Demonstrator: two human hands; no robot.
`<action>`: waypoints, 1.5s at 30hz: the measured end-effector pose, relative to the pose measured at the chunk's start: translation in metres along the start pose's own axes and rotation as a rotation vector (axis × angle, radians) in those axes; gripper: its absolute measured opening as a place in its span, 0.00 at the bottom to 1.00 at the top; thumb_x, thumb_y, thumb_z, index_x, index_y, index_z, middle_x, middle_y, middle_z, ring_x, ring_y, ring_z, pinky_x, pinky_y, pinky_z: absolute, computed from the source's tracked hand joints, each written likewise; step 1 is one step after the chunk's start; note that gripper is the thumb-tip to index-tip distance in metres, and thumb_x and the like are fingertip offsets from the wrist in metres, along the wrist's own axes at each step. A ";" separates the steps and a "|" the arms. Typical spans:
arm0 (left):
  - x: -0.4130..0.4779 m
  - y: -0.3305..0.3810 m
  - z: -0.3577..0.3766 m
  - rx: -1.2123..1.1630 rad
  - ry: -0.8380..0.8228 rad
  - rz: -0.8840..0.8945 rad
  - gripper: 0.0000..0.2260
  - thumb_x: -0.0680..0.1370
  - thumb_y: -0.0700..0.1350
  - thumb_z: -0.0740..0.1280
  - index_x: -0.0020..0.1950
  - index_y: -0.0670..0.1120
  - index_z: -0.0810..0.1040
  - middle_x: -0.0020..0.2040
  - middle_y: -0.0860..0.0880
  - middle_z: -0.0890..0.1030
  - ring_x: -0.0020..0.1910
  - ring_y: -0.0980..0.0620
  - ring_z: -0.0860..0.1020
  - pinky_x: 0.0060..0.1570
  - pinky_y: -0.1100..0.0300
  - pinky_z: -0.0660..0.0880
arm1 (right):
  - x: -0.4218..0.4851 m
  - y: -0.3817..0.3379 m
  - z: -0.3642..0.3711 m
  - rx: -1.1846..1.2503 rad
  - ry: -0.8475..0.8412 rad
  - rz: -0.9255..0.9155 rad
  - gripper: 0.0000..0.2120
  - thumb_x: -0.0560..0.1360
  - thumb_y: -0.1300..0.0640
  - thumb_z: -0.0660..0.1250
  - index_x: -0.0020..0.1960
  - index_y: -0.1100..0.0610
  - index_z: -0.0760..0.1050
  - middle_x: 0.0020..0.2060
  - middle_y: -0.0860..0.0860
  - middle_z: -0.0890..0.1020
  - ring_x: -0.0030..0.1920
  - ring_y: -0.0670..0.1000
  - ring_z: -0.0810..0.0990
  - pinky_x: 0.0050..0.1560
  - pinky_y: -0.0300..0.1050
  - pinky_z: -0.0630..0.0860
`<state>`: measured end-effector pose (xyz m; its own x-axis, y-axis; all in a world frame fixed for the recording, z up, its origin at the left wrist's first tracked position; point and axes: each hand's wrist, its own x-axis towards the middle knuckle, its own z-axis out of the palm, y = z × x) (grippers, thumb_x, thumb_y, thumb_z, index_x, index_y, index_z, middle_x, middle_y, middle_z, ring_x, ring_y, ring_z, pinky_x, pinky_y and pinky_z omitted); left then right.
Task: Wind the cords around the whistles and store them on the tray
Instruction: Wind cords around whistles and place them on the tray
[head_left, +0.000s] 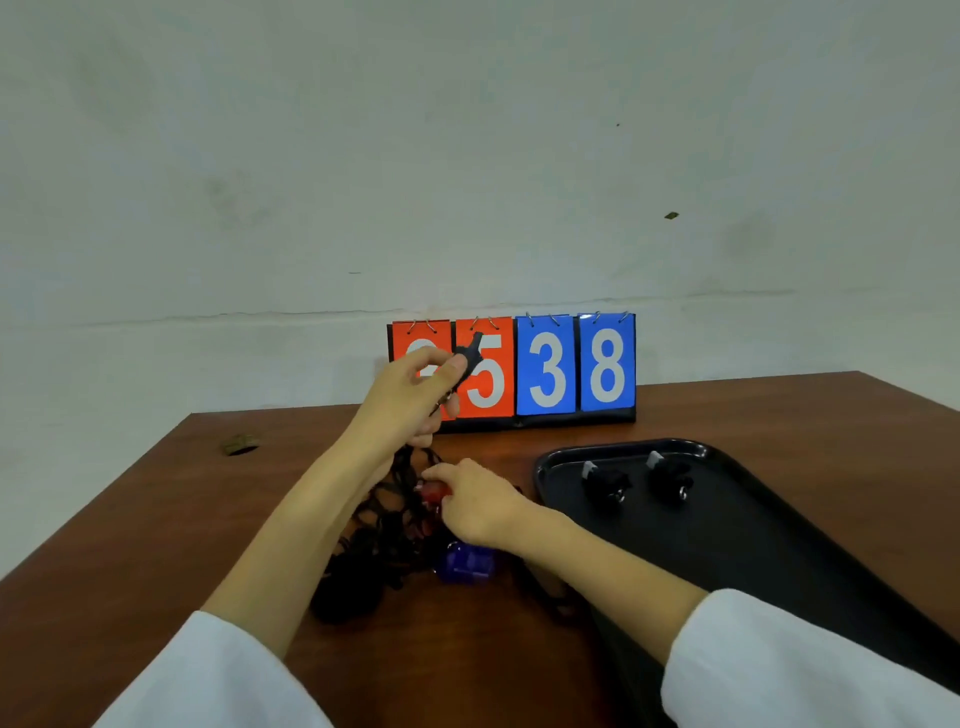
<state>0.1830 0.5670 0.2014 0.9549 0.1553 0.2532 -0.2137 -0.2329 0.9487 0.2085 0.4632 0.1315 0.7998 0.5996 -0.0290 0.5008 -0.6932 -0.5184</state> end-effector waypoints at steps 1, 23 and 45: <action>-0.001 -0.001 0.001 -0.007 -0.009 -0.003 0.07 0.79 0.50 0.62 0.50 0.49 0.76 0.31 0.47 0.75 0.22 0.55 0.61 0.22 0.65 0.58 | -0.008 -0.002 -0.007 0.100 0.083 -0.019 0.20 0.78 0.61 0.56 0.69 0.53 0.67 0.66 0.54 0.71 0.60 0.55 0.74 0.57 0.45 0.72; -0.014 -0.044 -0.007 0.054 0.011 -0.296 0.06 0.76 0.40 0.67 0.51 0.44 0.81 0.28 0.48 0.72 0.24 0.55 0.66 0.26 0.64 0.63 | -0.063 0.021 -0.091 0.826 0.343 0.014 0.14 0.81 0.47 0.53 0.47 0.57 0.69 0.26 0.48 0.66 0.23 0.43 0.62 0.24 0.35 0.61; -0.009 -0.042 0.032 0.793 -0.456 0.024 0.18 0.73 0.40 0.68 0.62 0.53 0.73 0.61 0.53 0.72 0.59 0.55 0.72 0.56 0.62 0.72 | -0.089 0.050 -0.057 0.462 0.671 -0.166 0.16 0.79 0.47 0.52 0.62 0.54 0.68 0.31 0.50 0.77 0.28 0.38 0.74 0.31 0.31 0.69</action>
<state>0.1902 0.5446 0.1529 0.9770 -0.2128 0.0124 -0.1911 -0.8483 0.4939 0.1815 0.3524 0.1568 0.8282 0.2120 0.5188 0.5604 -0.2953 -0.7738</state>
